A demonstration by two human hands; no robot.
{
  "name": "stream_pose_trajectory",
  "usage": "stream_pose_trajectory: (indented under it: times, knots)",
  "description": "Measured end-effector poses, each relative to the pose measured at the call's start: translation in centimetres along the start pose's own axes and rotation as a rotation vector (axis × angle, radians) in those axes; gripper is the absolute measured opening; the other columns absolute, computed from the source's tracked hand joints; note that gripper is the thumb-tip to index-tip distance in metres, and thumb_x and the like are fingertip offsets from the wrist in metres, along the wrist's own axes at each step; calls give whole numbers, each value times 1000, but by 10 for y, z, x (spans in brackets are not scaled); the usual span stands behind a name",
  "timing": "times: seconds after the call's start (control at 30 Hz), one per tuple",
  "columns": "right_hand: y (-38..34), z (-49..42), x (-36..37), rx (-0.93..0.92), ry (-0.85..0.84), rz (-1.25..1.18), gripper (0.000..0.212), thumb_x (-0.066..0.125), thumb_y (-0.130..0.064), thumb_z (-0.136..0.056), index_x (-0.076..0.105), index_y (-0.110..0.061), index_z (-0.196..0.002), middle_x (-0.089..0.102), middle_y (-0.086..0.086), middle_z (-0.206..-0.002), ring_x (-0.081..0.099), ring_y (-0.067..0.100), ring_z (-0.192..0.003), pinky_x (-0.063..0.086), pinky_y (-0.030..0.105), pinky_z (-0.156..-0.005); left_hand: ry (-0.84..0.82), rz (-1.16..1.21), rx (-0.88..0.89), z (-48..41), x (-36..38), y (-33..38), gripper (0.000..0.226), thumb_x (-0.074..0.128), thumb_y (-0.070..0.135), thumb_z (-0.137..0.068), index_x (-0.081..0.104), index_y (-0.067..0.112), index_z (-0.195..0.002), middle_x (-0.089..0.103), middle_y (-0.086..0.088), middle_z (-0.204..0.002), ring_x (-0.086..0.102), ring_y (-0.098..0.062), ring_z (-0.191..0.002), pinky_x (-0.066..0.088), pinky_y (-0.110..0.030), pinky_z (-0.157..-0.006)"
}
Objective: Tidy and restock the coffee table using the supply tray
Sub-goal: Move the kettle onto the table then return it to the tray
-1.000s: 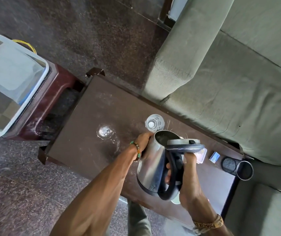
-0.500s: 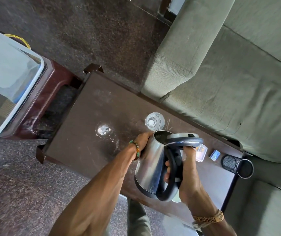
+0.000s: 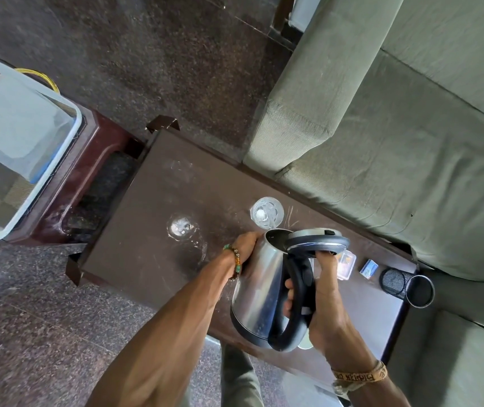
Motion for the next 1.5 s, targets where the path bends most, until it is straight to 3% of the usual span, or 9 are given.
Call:
stream_pose_trajectory:
  times: [0.17,0.23,0.33,0.47,0.63,0.9,1.2,1.37,1.5]
  knots:
    - [-4,3,6,7,-49,-72,71,51,-84,-67,62,-15,-56,55,5,-57,50,13,-44,43,24,-43,7,-21,-8,3,0,1,27,53,34,-86,70,15,-78,73,-12,-102,66,-31,-103,50,-46,-96]
    - [-6,4,9,1,-75,-98,69,52,-82,-68,66,-16,-55,59,4,-59,54,12,-43,45,23,-43,14,-26,-6,5,-1,1,27,54,35,-86,69,15,-76,73,-9,-97,66,-30,-102,50,-46,-96]
    - [1,2,0,49,-8,-83,74,54,-88,-59,59,-15,-55,50,8,-58,43,16,-42,39,26,-44,20,-44,-10,8,-1,0,27,53,35,-86,69,14,-78,72,-12,-103,66,-31,-102,48,-47,-96]
    - [4,2,-1,63,3,-83,74,54,-88,-60,60,-14,-54,51,9,-59,43,17,-43,40,27,-46,21,-79,-3,11,0,1,28,50,31,-88,65,15,-70,70,-13,-98,60,-25,-90,49,-46,-95]
    - [5,5,0,86,-1,-104,77,51,-89,-65,60,-13,-54,50,8,-58,43,17,-42,40,26,-46,34,-74,-30,15,-2,-1,27,51,34,-88,66,15,-75,70,-17,-110,64,-33,-107,49,-47,-98]
    - [2,6,0,80,-3,-100,78,47,-88,-75,64,-16,-49,51,6,-57,44,16,-42,41,27,-47,28,-89,-40,19,-2,1,28,48,33,-89,64,14,-79,69,-20,-111,64,-34,-103,48,-49,-97]
    - [-2,4,0,75,-7,-66,80,49,-94,-58,61,-15,-52,49,6,-56,45,19,-46,42,28,-51,24,-80,-42,20,-1,6,26,51,33,-90,67,14,-80,69,-17,-111,64,-34,-109,49,-48,-100]
    - [-1,5,-2,103,13,-76,82,49,-91,-65,58,-9,-63,50,7,-57,46,19,-44,44,27,-48,29,-90,-36,20,-1,7,27,50,32,-91,67,12,-87,68,-18,-114,63,-33,-110,48,-48,-101]
    - [-2,6,0,109,1,-65,82,48,-92,-64,59,-10,-56,49,6,-55,45,19,-44,43,26,-48,32,-85,-51,20,-1,6,34,51,34,-90,70,6,-98,69,-17,-112,63,-33,-110,48,-48,-101]
Point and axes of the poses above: each hand's wrist, its own z-axis away from the middle knuckle, its own x-axis out of the palm, y = z × x, the point moved 10 cm from there along -z, towards the middle knuckle
